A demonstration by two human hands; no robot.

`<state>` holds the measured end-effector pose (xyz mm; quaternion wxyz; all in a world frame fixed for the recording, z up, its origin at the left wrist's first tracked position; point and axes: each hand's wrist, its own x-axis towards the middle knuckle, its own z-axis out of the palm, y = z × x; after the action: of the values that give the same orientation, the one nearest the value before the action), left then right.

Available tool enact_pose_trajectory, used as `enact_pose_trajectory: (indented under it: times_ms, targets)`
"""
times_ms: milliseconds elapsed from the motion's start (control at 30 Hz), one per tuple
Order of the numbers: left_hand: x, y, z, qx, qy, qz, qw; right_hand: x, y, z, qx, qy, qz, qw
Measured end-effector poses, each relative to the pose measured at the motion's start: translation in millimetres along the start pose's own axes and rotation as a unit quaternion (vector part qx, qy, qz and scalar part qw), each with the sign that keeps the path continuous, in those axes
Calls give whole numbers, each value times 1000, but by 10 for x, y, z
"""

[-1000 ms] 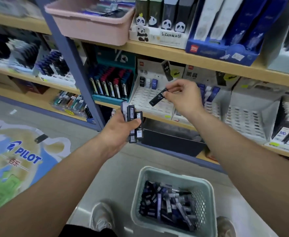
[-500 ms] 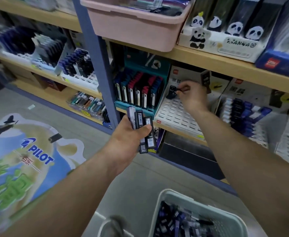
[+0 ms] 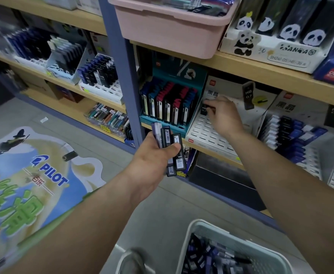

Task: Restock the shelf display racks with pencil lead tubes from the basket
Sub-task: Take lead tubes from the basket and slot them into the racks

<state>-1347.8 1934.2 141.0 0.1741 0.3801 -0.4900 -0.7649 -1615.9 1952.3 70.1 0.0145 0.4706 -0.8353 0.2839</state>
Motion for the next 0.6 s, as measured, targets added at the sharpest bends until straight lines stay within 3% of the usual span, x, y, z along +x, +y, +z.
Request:
enact_pose_trajectory:
  times_ms: [100, 200, 367, 600]
  targets:
    - [2, 16, 15, -8, -7, -1, 1000, -54, -75, -84, 9, -17, 31, 999]
    - [-11, 32, 35, -25, -13, -4, 1000, -357, -382, -353, 93, 8, 41, 995]
    - [-24, 23, 87, -24, -21, 7, 999, -1232, -982, -688, 361, -127, 100, 918]
    - [-25, -20, 180, -20, -31, 20, 999, -1552, -1065, -629, 428, -104, 155, 885]
